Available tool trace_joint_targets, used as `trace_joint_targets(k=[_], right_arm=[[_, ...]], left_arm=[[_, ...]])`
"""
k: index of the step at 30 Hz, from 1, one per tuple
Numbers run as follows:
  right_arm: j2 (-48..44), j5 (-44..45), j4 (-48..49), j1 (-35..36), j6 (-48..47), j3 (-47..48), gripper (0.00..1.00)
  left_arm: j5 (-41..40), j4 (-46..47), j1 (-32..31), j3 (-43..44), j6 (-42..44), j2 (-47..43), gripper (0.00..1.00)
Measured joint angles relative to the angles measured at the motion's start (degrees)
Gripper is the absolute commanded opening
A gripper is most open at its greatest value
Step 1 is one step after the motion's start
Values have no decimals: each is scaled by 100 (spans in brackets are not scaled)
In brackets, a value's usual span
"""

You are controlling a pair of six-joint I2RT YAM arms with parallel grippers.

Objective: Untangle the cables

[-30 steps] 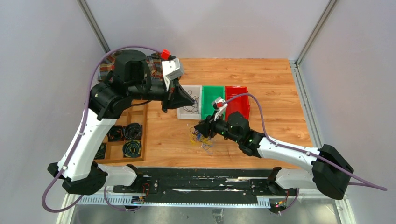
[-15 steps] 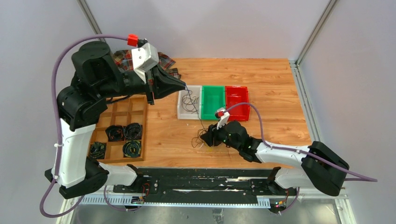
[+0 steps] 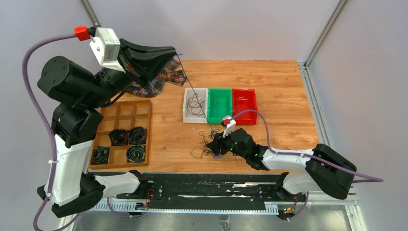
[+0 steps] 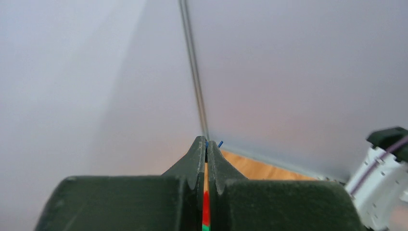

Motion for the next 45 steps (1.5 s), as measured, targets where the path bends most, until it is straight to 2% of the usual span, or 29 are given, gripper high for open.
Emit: trace_joint_targets(k=[6, 9, 13, 16, 18, 22, 28, 37, 39, 41, 45], right_arm=[[4, 24, 127, 2, 37, -219, 45], [7, 46, 168, 2, 74, -267, 45], [-79, 79, 74, 2, 122, -284, 55], [-490, 157, -295, 2, 114, -284, 64], [-837, 181, -481, 2, 90, -269, 66], [-1346, 197, -686, 2, -33, -109, 60], [-1233, 168, -831, 2, -188, 177, 48], [-660, 160, -1145, 2, -238, 216, 53], [-586, 131, -1202, 2, -251, 216, 52], [-487, 68, -1228, 2, -260, 216, 50], [-227, -63, -1241, 2, -260, 238, 47]], left_arm=[[-780, 820, -2, 219, 197, 76, 0], [-911, 1016, -2, 457, 236, 162, 1], [-920, 1119, -2, 374, 232, 79, 1], [-883, 1139, -2, -109, 232, -173, 0], [-870, 1134, -2, -531, 232, -361, 0], [-828, 1078, -2, -1521, 280, -763, 1], [-844, 870, -2, -2662, 542, -1064, 1], [-1582, 37, 13, -4129, 1480, -1425, 2], [-1692, -133, 87, -4487, 1709, -1456, 12], [-1716, -369, 170, -4861, 1910, -1458, 36], [-1556, -1067, 243, -5493, 2332, -1259, 76]])
